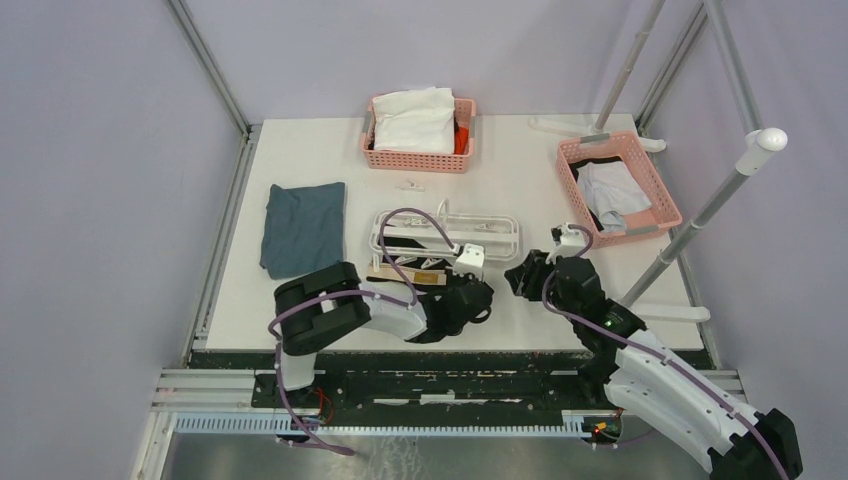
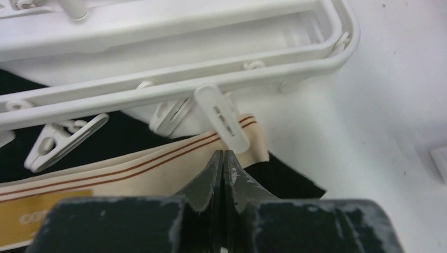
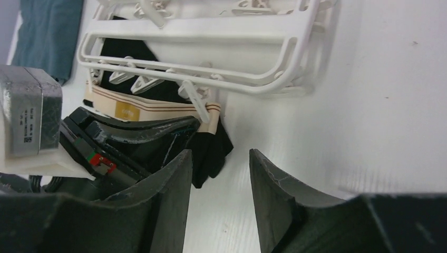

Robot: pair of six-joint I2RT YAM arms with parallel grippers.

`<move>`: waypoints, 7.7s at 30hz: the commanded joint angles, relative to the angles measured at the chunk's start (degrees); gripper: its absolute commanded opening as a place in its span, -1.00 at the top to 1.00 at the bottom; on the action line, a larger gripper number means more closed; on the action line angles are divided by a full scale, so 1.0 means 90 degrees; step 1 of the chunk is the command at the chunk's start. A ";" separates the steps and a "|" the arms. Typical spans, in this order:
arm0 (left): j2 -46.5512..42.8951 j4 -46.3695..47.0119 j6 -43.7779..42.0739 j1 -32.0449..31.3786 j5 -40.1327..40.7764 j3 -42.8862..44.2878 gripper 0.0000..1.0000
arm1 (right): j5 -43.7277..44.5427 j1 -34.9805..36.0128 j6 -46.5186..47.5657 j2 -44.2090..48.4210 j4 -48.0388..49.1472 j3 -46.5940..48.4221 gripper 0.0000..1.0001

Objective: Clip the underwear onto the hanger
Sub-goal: Open the clamp at the hanger.

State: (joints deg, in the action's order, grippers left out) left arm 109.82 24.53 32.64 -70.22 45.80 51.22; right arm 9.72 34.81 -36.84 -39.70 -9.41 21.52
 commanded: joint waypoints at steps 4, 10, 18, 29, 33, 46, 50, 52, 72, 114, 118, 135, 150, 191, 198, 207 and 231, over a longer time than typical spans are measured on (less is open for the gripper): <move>-0.1289 0.1784 -0.1110 0.0034 -0.0771 -0.1316 0.95 | -0.1253 -0.0014 -0.0274 0.0654 0.1405 -0.0657 -0.03; -0.1666 0.3299 -0.1351 0.0038 -0.1351 -0.2300 0.95 | -0.1648 -0.0018 -0.0398 0.0444 0.2141 -0.0960 -0.04; -0.1328 0.2817 -0.0540 0.0024 -0.1189 -0.1704 0.29 | -0.0375 -0.0018 -0.0655 0.0625 0.1358 -0.0892 -0.07; 0.0027 0.1176 0.0368 -0.0265 0.0604 0.0161 0.08 | 0.0830 -0.0013 -0.0889 0.1753 -0.0104 -0.0703 -0.07; 0.0277 0.0746 0.0522 -0.0265 0.0919 0.0469 0.05 | 0.0761 -0.0017 -0.0841 0.1790 -0.0152 -0.0682 -0.07; 0.0981 0.0409 0.0675 -0.0156 0.1170 0.0876 -0.02 | 0.0621 -0.0017 -0.0653 0.1686 -0.0180 -0.0573 -0.07; 0.1026 0.0368 0.0699 -0.0030 0.1171 0.0810 0.00 | 0.0555 -0.0017 -0.0641 0.1684 -0.0232 -0.0570 -0.07; 0.0933 0.0325 0.0697 -0.0002 0.1162 0.0754 0.00 | 0.0518 -0.0017 -0.0629 0.1708 -0.0257 -0.0565 -0.07; 0.0105 -0.2383 0.1659 0.0116 0.1063 0.1760 -0.32 | 0.0571 -0.0020 -0.0654 0.1931 -0.0518 -0.0545 -0.07; 0.0702 -0.1423 0.1454 0.0551 0.0749 0.1033 0.55 | 0.0458 -0.0019 -0.0493 0.2010 -0.0628 -0.0523 -0.08; -0.0048 0.0551 0.0223 0.0546 0.0386 -0.0286 0.80 | -0.0306 -0.0011 -0.0153 0.2001 -0.0024 -0.0646 -0.08; -0.0906 0.5722 -0.1838 0.0539 -0.1588 -0.3094 0.94 | -0.2236 0.0009 -0.1043 -0.0021 0.2613 -0.0785 -0.03; -0.1595 0.7393 -0.3205 0.0448 -0.2015 -0.3823 0.95 | 0.0277 0.1824 -0.1068 0.0105 0.2681 -0.0549 0.04; -0.2662 0.7212 -0.3445 0.0438 -0.2582 -0.4514 0.95 | 0.1736 0.3013 0.0169 -0.3303 0.7924 -0.0309 -0.24; -0.2793 0.7201 -0.3404 0.0438 -0.2585 -0.4696 0.94 | 0.1192 0.2920 0.0103 -0.3584 0.7815 -0.0116 -0.26; -0.2807 0.7228 -0.3369 0.0438 -0.2453 -0.4695 0.95 | 0.1046 0.2915 -0.0227 -0.3482 0.6807 0.0047 -0.26; -0.2807 0.7256 -0.3209 0.0441 -0.2556 -0.4715 0.94 | 0.1693 0.2911 -0.0770 -0.3725 0.6011 0.0461 0.41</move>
State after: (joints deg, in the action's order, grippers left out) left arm 86.19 84.44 2.52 -65.98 23.88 8.80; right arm 22.74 61.21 -43.42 -73.28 44.07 22.83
